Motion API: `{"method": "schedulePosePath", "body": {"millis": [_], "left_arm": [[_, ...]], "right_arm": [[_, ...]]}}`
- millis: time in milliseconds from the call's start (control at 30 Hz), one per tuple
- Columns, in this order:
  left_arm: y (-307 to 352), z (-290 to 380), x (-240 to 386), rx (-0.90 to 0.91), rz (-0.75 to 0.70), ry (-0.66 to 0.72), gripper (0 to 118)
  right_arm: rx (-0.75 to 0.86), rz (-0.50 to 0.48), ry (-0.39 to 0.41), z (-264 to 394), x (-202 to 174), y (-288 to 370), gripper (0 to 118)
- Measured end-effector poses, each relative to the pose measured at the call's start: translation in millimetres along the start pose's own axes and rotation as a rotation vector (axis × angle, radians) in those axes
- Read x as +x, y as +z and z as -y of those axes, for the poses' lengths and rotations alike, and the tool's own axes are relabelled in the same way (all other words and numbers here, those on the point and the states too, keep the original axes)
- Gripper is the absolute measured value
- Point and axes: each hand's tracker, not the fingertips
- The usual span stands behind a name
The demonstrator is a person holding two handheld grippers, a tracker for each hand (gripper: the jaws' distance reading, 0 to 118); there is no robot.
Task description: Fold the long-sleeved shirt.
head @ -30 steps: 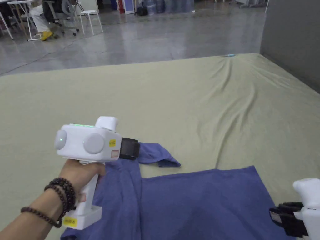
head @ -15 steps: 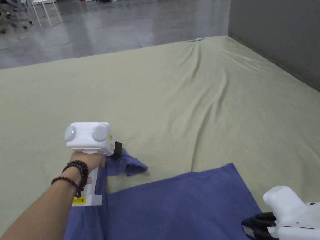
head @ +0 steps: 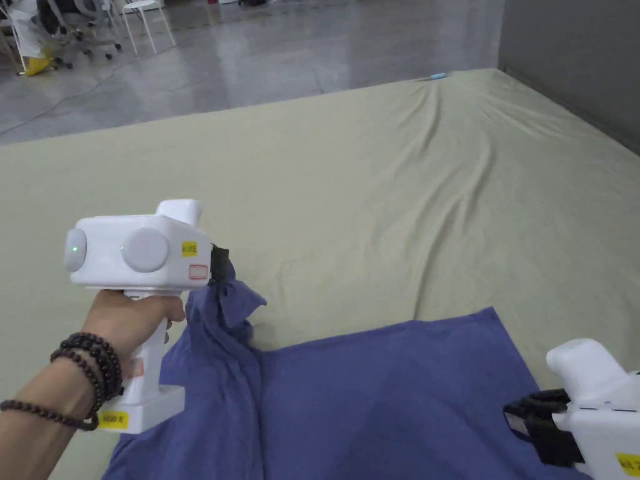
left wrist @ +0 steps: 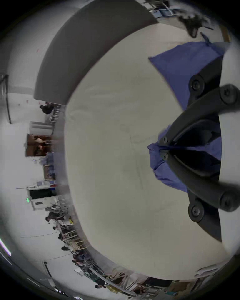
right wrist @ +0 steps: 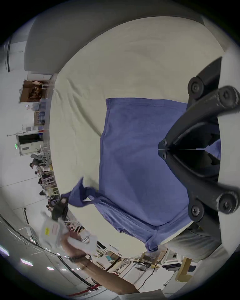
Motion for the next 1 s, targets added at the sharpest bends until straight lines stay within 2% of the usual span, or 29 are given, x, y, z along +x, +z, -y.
{"method": "schedulePosePath", "body": {"millis": [67,167,267,433,567,633,667,700,733,767,800,833,967,1000], "left_arm": [[36,33,0,0.014,0.025,-0.003,0],[71,91,-1,-0.012,0.064,0.083,0],[88,146,2,-0.046,0.041,0.132,0],[72,218,-2,-0.182,0.044,0.200,0],[54,244,-4,-0.254,0.061,0.233,0],[54,246,-8,-0.234,0.085,0.253,0],[55,245,-11,-0.222,0.076,0.275,4],[57,243,-12,-0.216,0.075,0.275,21],[63,239,-13,-0.211,0.072,0.275,71],[70,237,-15,-0.203,0.079,0.268,106],[79,235,-15,-0.181,0.091,0.260,118],[94,229,-17,-0.070,0.111,0.246,115],[137,228,-18,-0.046,0.010,0.192,113],[143,229,-20,-0.001,-0.003,0.174,103]], "right_arm": [[0.011,0.000,0.013,3,-6,7,0],[0.018,0.006,0.038,4,-16,15,0],[0.026,0.009,0.057,5,-26,24,0],[0.029,0.007,0.088,9,-41,34,0],[0.024,0.001,0.098,13,-49,38,0],[0.021,0.002,0.099,14,-51,40,0],[0.021,0.003,0.100,15,-52,41,0],[0.022,0.005,0.101,15,-53,43,0],[0.025,0.005,0.100,15,-53,45,0],[0.030,0.007,0.098,15,-53,48,0],[0.034,0.009,0.095,14,-53,50,0],[0.041,0.012,0.093,15,-54,52,0],[0.061,0.005,0.069,20,-55,54,0],[0.062,0.001,0.061,22,-56,52,0]]}}
